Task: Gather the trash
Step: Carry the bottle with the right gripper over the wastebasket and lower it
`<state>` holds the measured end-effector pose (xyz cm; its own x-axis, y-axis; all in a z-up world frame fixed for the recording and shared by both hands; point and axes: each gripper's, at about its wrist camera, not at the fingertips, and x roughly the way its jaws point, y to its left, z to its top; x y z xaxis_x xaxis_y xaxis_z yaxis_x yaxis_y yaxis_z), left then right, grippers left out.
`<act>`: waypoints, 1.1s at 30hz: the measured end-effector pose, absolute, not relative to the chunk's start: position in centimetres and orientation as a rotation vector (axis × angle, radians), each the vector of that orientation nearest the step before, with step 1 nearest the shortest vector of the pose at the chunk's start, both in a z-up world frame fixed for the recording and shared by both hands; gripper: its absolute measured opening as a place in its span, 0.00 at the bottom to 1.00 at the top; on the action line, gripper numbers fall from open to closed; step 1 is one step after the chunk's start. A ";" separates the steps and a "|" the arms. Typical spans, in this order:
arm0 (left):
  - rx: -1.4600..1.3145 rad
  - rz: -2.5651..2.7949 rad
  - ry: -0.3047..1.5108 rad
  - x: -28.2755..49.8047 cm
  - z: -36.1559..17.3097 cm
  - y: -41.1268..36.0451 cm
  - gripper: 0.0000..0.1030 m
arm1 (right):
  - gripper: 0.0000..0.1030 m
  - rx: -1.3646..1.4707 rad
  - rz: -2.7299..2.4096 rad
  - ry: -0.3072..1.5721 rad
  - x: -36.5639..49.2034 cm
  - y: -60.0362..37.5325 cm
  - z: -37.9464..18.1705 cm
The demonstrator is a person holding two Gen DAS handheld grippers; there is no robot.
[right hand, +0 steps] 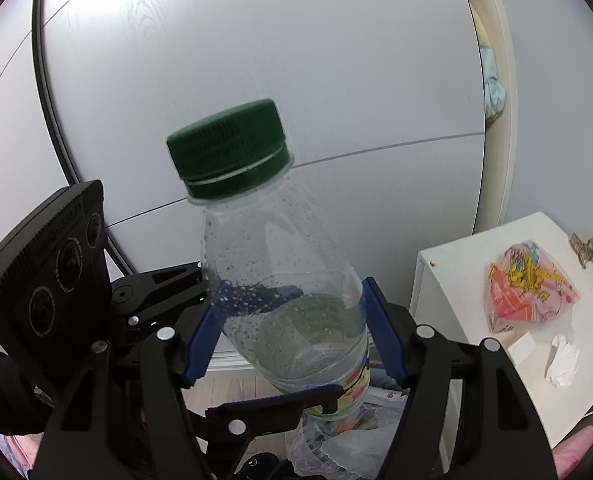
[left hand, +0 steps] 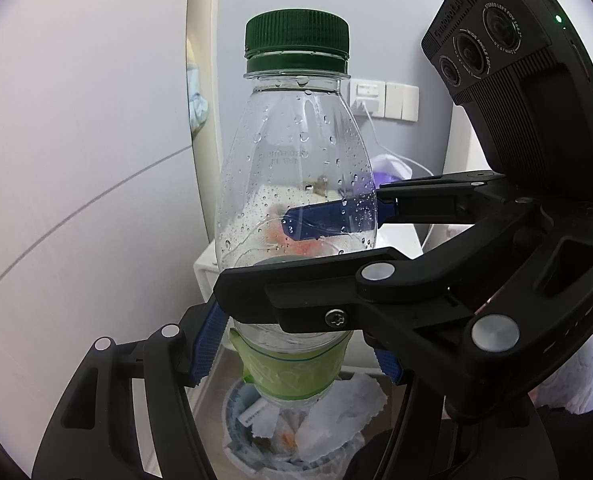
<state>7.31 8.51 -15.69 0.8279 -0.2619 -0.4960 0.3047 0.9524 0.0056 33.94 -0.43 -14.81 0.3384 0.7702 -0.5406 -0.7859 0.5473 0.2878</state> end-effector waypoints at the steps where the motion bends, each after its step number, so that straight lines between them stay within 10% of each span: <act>1: 0.079 -0.304 0.521 8.7 -15.7 8.9 0.59 | 0.62 -0.025 1.012 0.696 34.1 -0.4 -15.2; 33: -0.078 -0.351 0.848 26.0 -31.3 12.4 0.59 | 0.62 -0.037 1.008 1.061 39.3 2.9 -32.7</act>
